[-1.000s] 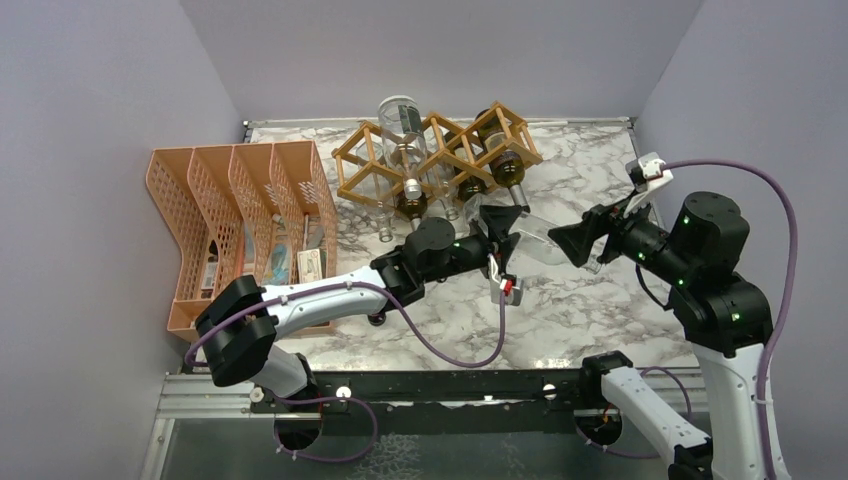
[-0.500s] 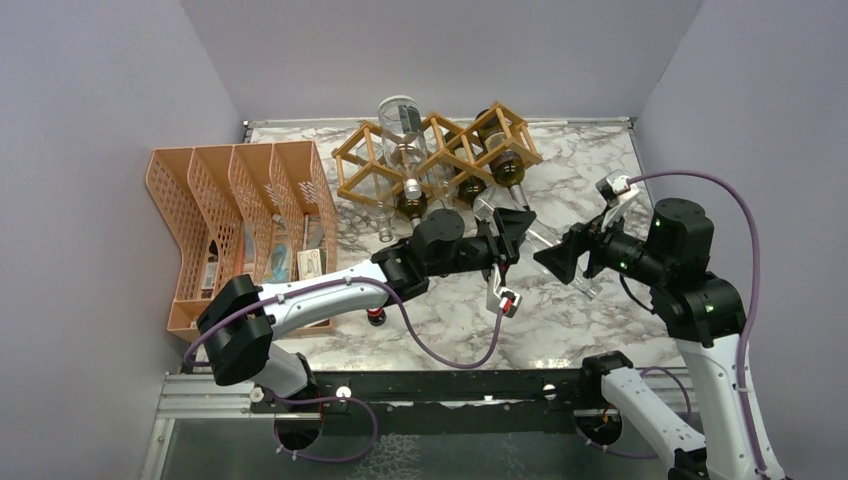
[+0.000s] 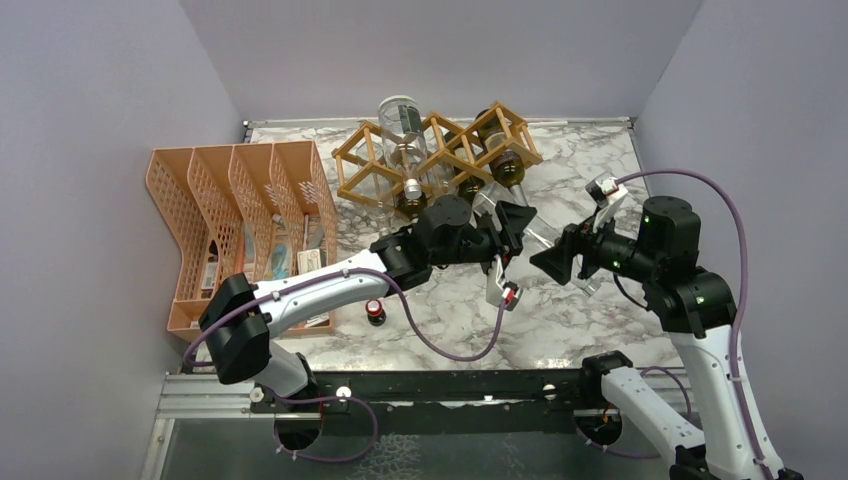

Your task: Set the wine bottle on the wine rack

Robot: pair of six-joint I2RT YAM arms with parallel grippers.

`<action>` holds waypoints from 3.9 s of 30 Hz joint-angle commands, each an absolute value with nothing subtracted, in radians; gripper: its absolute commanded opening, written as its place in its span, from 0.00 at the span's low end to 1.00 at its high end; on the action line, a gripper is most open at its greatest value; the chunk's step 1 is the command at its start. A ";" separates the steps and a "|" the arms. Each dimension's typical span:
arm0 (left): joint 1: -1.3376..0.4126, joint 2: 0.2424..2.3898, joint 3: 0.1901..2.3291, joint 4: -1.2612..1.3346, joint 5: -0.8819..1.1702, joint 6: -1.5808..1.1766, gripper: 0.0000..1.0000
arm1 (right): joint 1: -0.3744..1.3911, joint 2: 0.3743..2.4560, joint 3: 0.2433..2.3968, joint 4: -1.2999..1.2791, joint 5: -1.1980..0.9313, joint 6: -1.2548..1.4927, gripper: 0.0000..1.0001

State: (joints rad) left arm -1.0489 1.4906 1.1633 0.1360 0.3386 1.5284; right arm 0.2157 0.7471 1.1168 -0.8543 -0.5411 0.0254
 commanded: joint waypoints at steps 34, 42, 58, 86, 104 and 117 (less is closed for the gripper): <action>-1.001 1.230 1.087 0.252 -0.029 0.393 0.95 | 0.222 0.753 1.106 -0.495 -0.313 0.258 0.01; -0.989 1.176 1.128 0.084 -0.218 0.074 0.99 | 0.222 0.858 1.102 -0.336 -0.323 0.382 0.01; -0.982 1.060 1.145 -0.322 -0.439 -0.243 0.99 | 0.292 1.235 1.213 -0.107 -0.214 0.585 0.01; -0.982 1.035 0.989 -0.508 -0.254 -0.313 0.99 | 0.378 1.663 1.416 -0.008 -0.087 0.639 0.14; -0.982 1.053 1.015 -0.507 -0.295 -0.315 0.99 | 0.378 1.670 1.434 -0.140 -0.060 0.608 0.63; -0.982 1.031 1.038 -0.488 -0.315 -0.287 0.99 | 0.379 1.580 1.383 -0.152 -0.028 0.563 0.81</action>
